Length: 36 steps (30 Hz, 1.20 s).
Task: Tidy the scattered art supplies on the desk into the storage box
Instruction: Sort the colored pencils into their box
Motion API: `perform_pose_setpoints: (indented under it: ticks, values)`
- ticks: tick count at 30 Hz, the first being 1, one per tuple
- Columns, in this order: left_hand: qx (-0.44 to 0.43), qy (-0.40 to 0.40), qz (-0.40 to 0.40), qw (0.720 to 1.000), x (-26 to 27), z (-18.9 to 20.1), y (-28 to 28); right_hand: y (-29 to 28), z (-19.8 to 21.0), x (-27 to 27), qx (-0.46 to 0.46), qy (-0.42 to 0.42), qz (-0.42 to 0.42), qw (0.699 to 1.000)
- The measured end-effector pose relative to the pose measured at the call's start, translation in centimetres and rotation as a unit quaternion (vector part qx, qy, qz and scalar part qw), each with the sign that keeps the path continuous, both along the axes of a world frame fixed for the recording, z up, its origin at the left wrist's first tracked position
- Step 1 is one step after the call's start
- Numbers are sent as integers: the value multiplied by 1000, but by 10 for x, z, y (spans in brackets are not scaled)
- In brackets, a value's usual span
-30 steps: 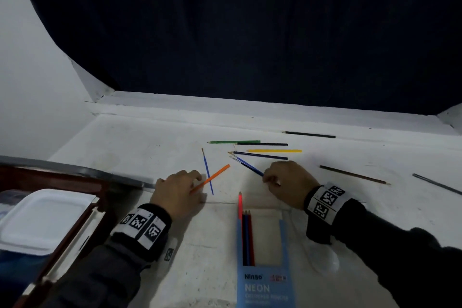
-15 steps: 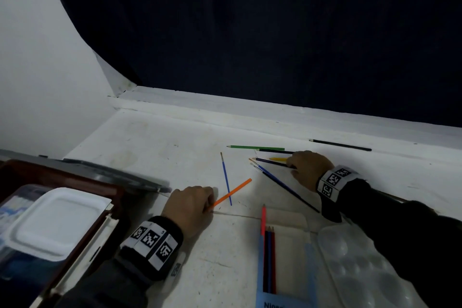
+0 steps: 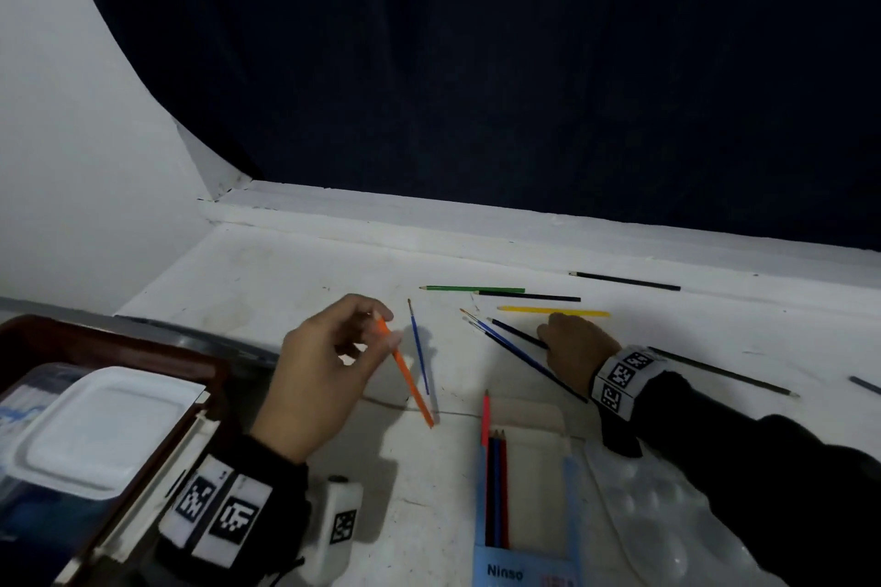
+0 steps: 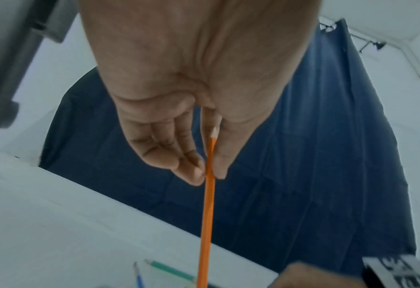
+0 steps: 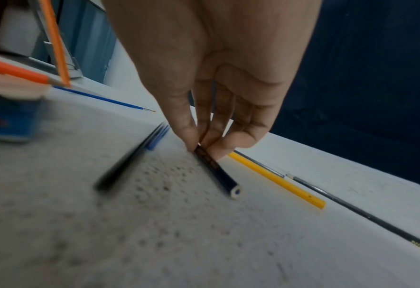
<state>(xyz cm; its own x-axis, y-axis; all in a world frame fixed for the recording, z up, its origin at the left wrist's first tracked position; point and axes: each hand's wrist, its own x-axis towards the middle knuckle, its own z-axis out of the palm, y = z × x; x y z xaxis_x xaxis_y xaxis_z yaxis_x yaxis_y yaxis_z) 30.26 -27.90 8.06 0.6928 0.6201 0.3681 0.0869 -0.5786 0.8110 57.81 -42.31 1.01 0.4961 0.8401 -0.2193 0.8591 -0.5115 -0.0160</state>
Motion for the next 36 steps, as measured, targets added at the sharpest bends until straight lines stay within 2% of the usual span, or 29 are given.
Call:
perform_pose_setpoints:
  ticks: [4,7,10,14,20,25,28,31,36]
  values:
    - [-90,-50,-43,994,12,7,-15,-24,6,-18,64,34,-34,997]
    - [-121,-52,-86,988,26,2,-28,-47,21,-32,168,65,-77,981]
    - [-164,-48,-122,978,42,-9,-38,-66,35,-47,246,98,-107,958]
    - [-163,1,-160,974,68,-24,-51,-96,48,-74,297,129,-107,940]
    - [-96,121,-177,972,108,-46,-49,-121,46,-104,349,179,-101,914]
    - [1,232,-169,958,120,-53,-51,-126,31,-116,343,187,-86,917]
    - [47,320,-158,933,118,-60,-49,-123,25,-120,337,178,-73,922]
    - [71,364,-167,913,111,-63,-51,-118,20,-120,335,170,-56,925]
    - [241,437,-150,854,98,-66,-64,-107,13,-116,319,171,-53,931]
